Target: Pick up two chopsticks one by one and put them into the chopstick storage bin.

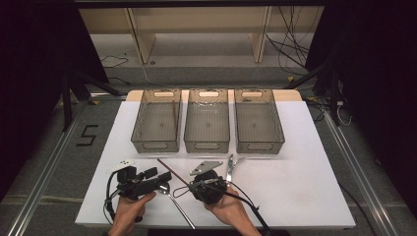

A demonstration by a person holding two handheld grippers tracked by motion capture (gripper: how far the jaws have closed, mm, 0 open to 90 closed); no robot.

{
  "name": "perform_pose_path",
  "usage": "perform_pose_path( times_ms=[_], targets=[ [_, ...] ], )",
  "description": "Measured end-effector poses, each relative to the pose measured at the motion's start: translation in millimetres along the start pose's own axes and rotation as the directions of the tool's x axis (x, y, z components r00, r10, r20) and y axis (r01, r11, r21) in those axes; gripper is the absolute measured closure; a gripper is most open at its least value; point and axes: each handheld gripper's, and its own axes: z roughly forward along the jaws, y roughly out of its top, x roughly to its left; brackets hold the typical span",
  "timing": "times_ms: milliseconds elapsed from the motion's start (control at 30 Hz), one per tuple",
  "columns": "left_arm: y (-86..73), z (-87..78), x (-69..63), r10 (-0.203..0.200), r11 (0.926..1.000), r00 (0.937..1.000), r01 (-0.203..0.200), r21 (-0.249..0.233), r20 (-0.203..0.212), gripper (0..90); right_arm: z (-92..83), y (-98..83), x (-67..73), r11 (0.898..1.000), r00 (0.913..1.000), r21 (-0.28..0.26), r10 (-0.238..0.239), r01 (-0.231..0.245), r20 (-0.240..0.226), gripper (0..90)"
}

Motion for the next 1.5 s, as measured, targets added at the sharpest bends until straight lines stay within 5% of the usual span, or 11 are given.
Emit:
perform_pose_path(
  times_ms=[200,500,933,1167,1200,1267,1300,1400,1500],
  targets=[
    [-2.3,11.8,-11.5,-0.071,0.9971,0.996,0.07,0.031,0.054,23.6,-10.8,-1.5,2.1,0.999,1.0,-0.047,-0.002,0.002,0.002,85.9],
    [-1.1,18.9,-13.9,-0.164,0.9864,0.9763,0.161,0.032,0.142,43.5,-17.2,-2.9,8.0,0.995,0.9998,-0.095,-0.016,0.015,-0.007,85.9],
    [1.6,16.5,-13.8,-0.209,0.9773,0.9469,0.211,0.016,0.244,70.9,-25.1,-3.2,12.1,0.986,0.9991,-0.162,-0.037,0.033,-0.022,85.8],
    [4.8,13.7,-13.8,-0.251,0.966,0.9063,0.257,0.029,0.34,83.3,-24.4,-4.3,12.3,0.984,0.9983,-0.179,-0.032,0.023,-0.05,84.8],
    [5.6,12.8,-14.4,-0.239,0.9694,0.9115,0.244,0.027,0.335,83.6,-24.2,-4.4,12.1,0.983,0.9981,-0.18,-0.033,0.024,-0.052,84.7],
    [6.9,11.8,-12.9,-0.249,0.966,0.9018,0.257,0.025,0.353,83.9,-26.4,-4.4,11.1,0.982,0.998,-0.186,-0.025,0.014,-0.058,79.7],
    [7.5,11.2,-12.3,-0.245,0.9673,0.9036,0.252,0.024,0.352,84.0,-28.8,-4.7,9.9,0.981,0.9983,-0.195,-0.029,0.019,-0.05,75.6],
    [10.5,8.5,-10.9,-0.217,0.9744,0.9195,0.224,0.014,0.328,84.1,-37.1,-6.9,4.9,0.978,0.9955,-0.209,-0.025,0.005,-0.091,68.2],
    [13.2,7.7,-8.6,-0.212,0.9754,0.926,0.22,0.009,0.312,84.1,-47.8,-13.2,-0.7,0.974,0.9952,-0.225,-0.021,-0.001,-0.096,62.5]
  ],
)
